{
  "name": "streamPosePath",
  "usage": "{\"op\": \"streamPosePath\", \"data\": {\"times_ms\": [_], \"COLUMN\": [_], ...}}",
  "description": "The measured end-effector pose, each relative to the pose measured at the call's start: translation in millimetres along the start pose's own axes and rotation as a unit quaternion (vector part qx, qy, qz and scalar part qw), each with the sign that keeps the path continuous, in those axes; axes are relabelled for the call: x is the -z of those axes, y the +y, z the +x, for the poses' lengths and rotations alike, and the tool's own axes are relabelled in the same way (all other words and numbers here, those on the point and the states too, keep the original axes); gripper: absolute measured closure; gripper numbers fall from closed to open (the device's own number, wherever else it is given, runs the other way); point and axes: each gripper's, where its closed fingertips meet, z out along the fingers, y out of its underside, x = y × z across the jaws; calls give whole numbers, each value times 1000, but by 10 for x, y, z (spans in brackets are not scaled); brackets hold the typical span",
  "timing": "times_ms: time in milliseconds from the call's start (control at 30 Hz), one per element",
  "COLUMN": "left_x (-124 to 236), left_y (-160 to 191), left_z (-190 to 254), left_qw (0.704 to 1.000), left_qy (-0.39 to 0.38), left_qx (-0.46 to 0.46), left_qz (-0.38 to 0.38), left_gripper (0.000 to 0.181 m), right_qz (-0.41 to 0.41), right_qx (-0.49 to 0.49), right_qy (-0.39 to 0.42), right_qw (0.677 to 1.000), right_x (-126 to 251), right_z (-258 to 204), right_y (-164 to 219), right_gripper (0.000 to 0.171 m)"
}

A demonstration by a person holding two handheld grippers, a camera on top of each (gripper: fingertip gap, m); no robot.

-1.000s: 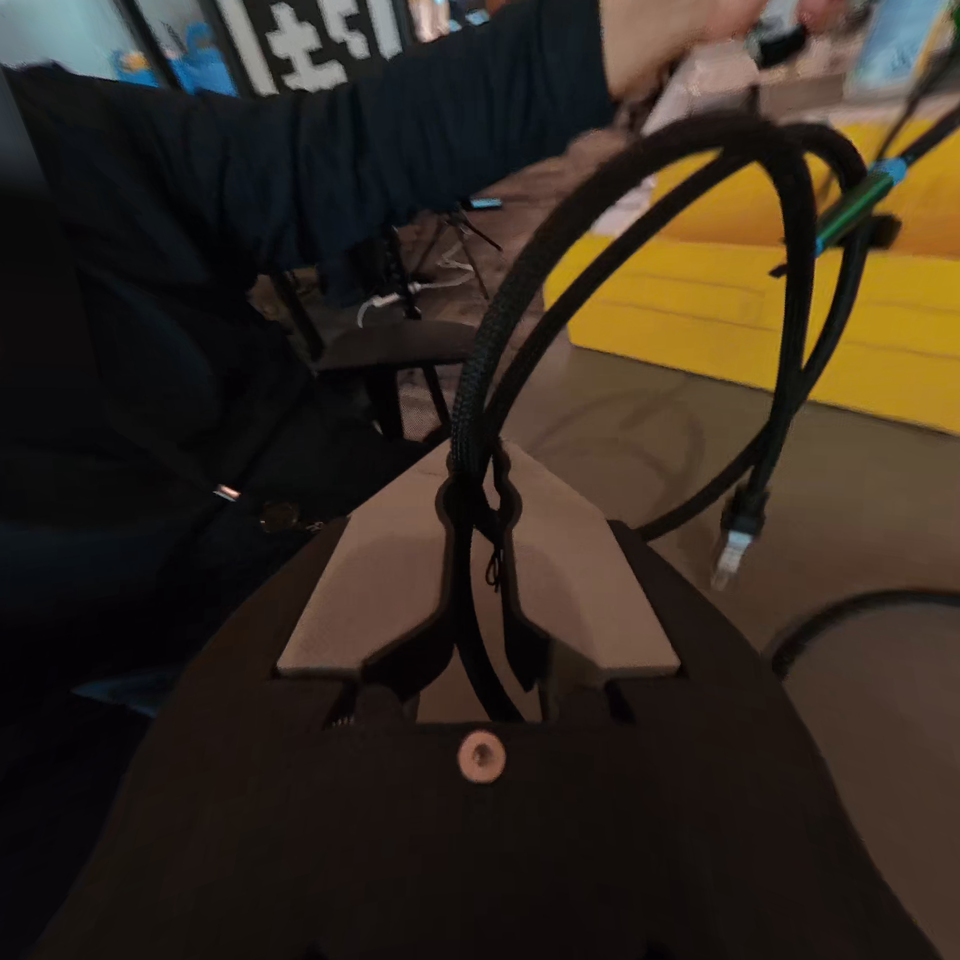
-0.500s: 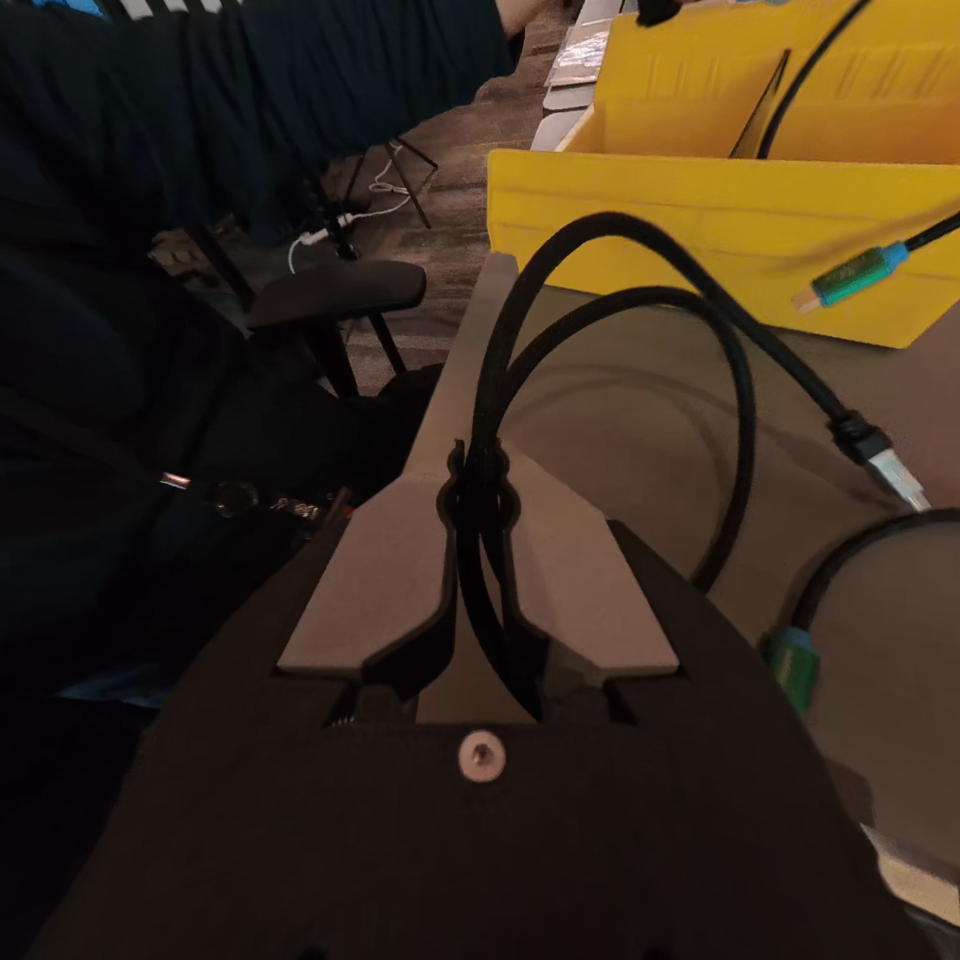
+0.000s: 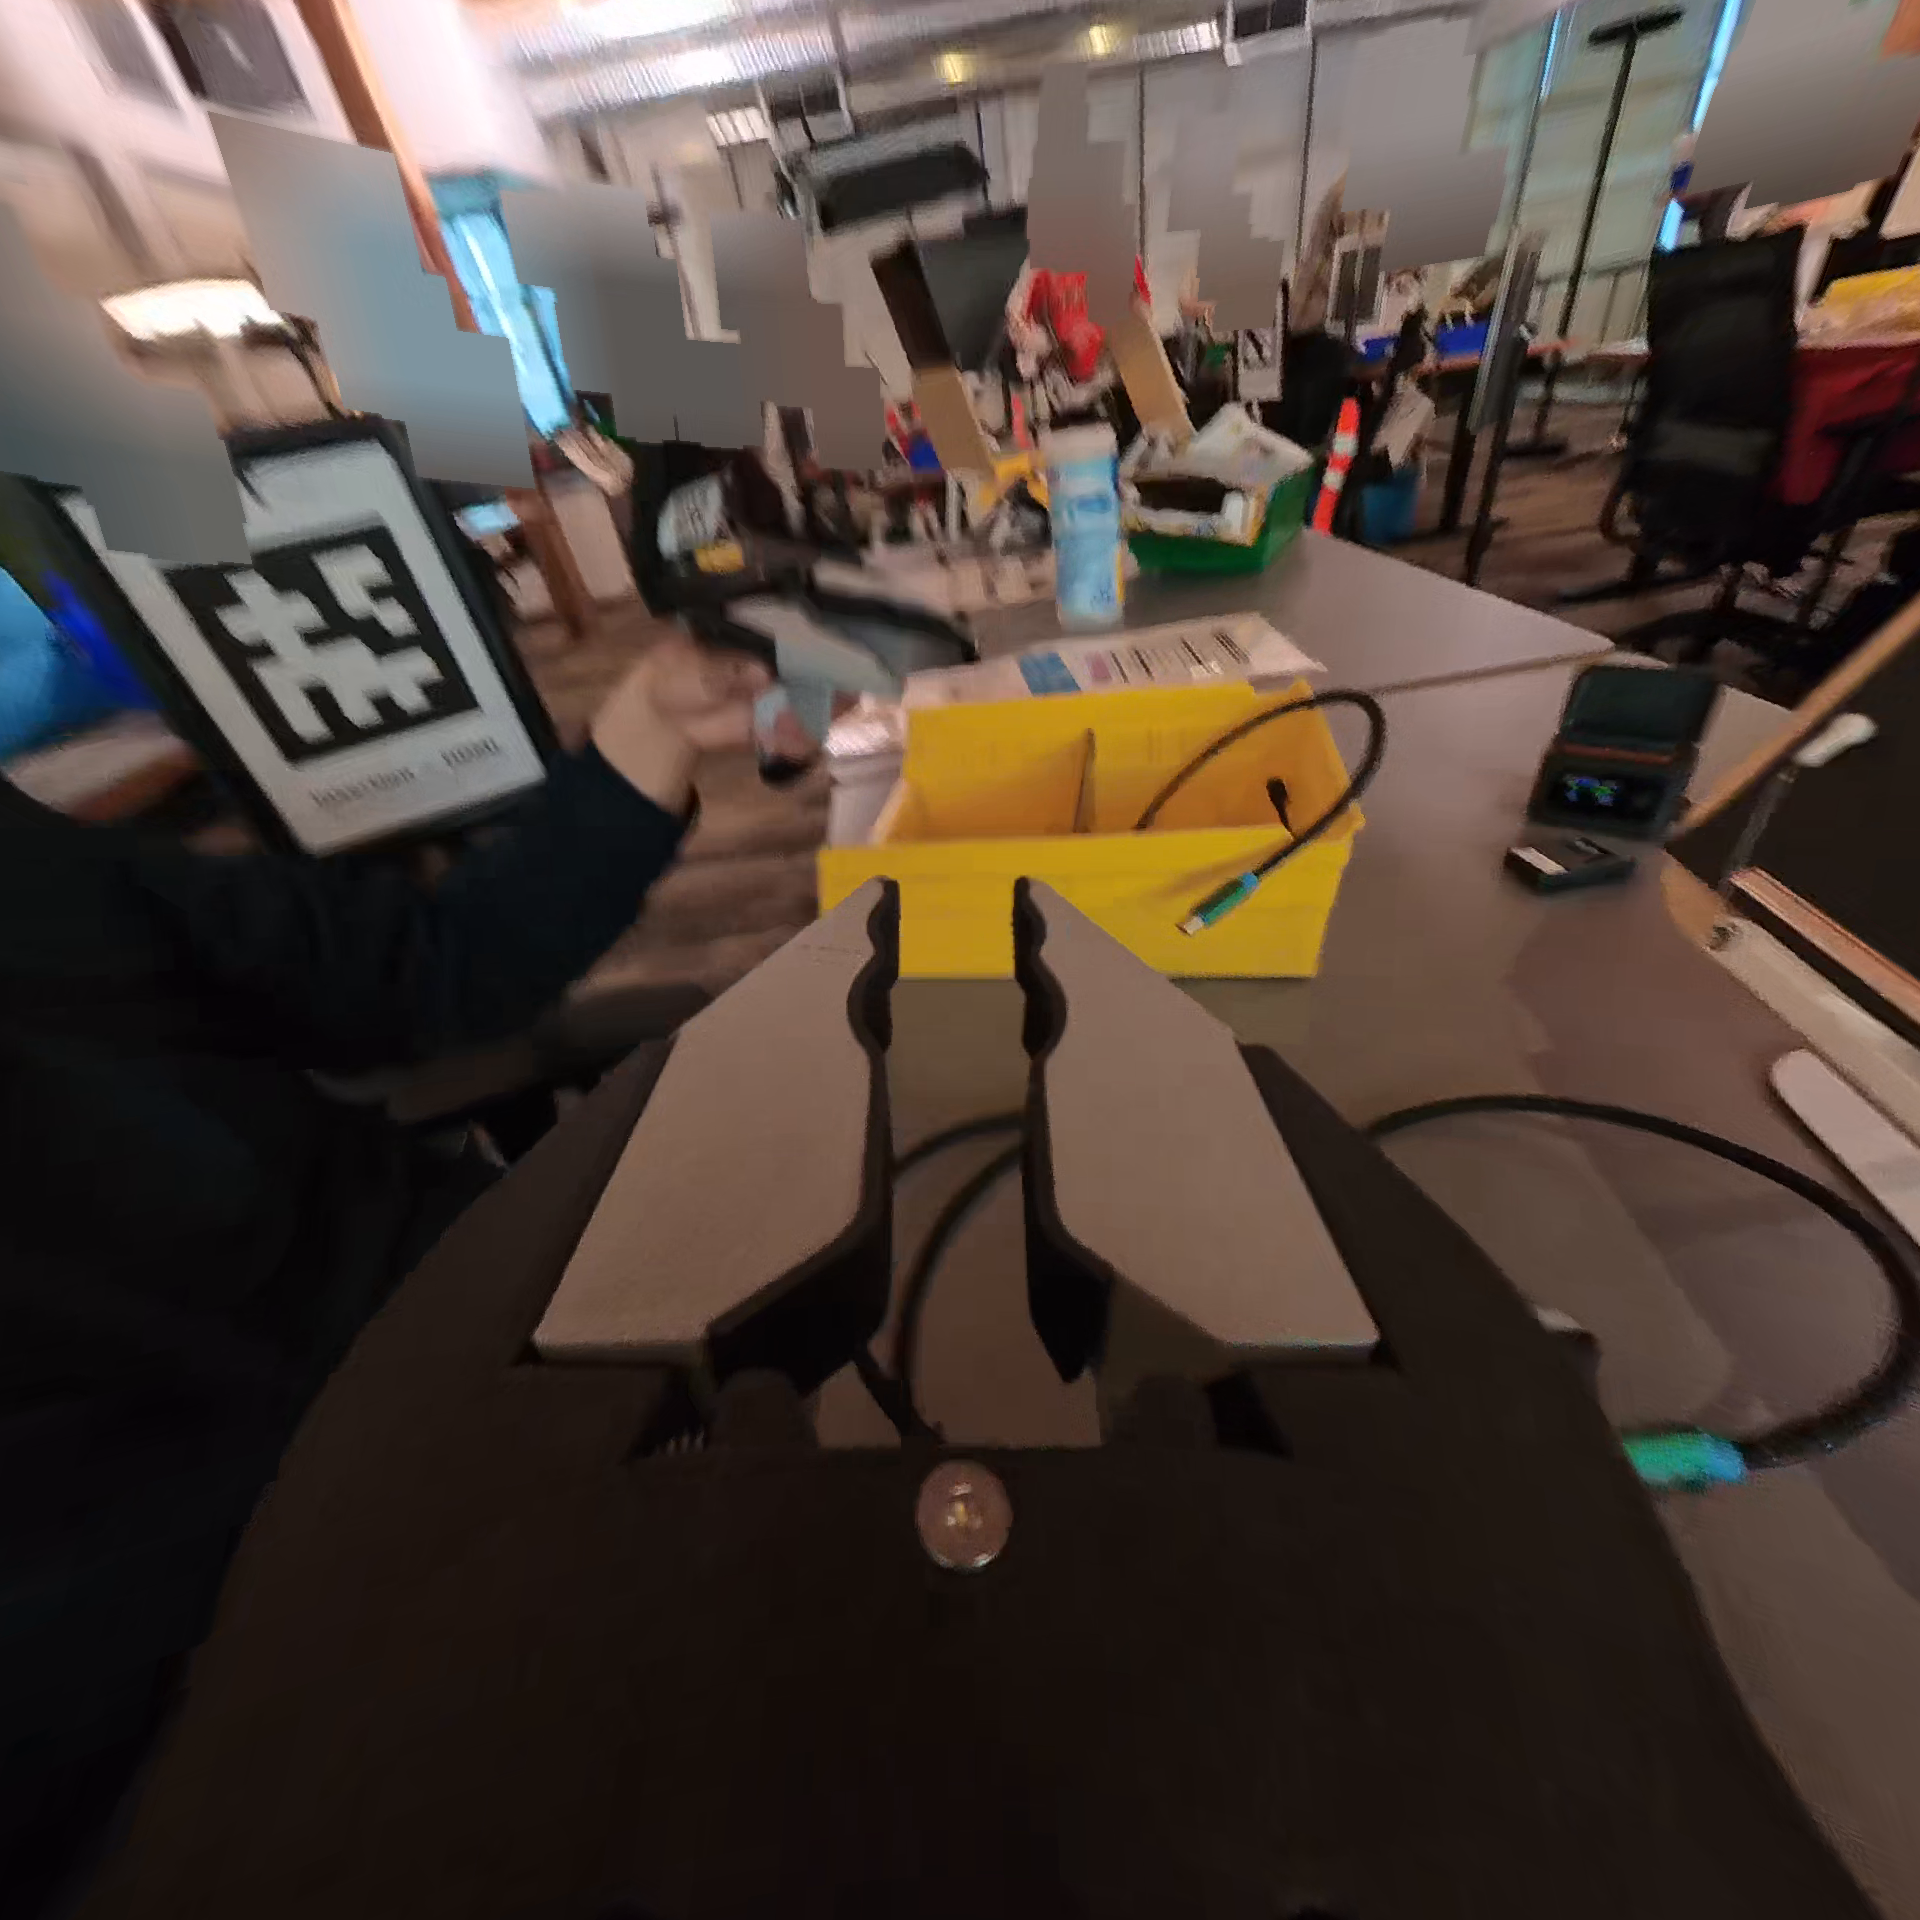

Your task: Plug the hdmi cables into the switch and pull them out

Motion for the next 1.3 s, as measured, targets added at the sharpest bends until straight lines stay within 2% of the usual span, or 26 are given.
{"op": "streamPosePath", "data": {"times_ms": [67,133,233,300,400,467,567,700,733,800,933,1067,1200,1300], "left_x": [67,110,121,72,123,217,331,350,298,174,-236,-409,-302,-200], "left_y": [-1,14,127,258,351,465,704,1003,1046,1212,1424,1236,863,630], "left_z": [465,815,1102,1057,715,508,424,225,277,414,564,871,789,678], "left_qw": [998,995,993,994,988,981,983,971,972,967,961,967,980,988], "left_qy": [65,99,112,68,-38,-73,-42,-63,-46,-11,-21,18,14,0], "left_qx": [-3,-12,-36,-82,-135,-150,-114,-110,-97,-86,-93,-122,-115,-112], "left_qz": [18,30,27,-19,-67,-99,-136,-201,-207,-238,-260,-224,-163,-109], "left_gripper": [127,126,126,125,130,126,120,114,120,120,127,129,120,126], "right_qz": [43,56,29,16,18,24,26,26,25,21,3,-16,-13,2], "right_qx": [-30,-53,-51,-46,-42,-37,-25,-23,-23,-23,-10,-3,-8,-26], "right_qy": [-40,-65,-19,20,37,33,50,63,62,61,65,74,100,102], "right_qw": [998,995,998,999,998,998,998,997,998,998,998,997,995,994], "right_x": [55,76,27,-3,-10,8,58,90,82,48,-52,-114,-54,-21], "right_z": [-140,-243,-201,-149,-202,-273,-290,-288,-302,-326,-373,-394,-370,-356], "right_y": [-145,-201,-119,-80,-119,-169,-216,-233,-232,-220,-176,-100,-56,-32], "right_gripper": [154,147,127,113,112,113,114,115,115,115,117,117,118,118]}}
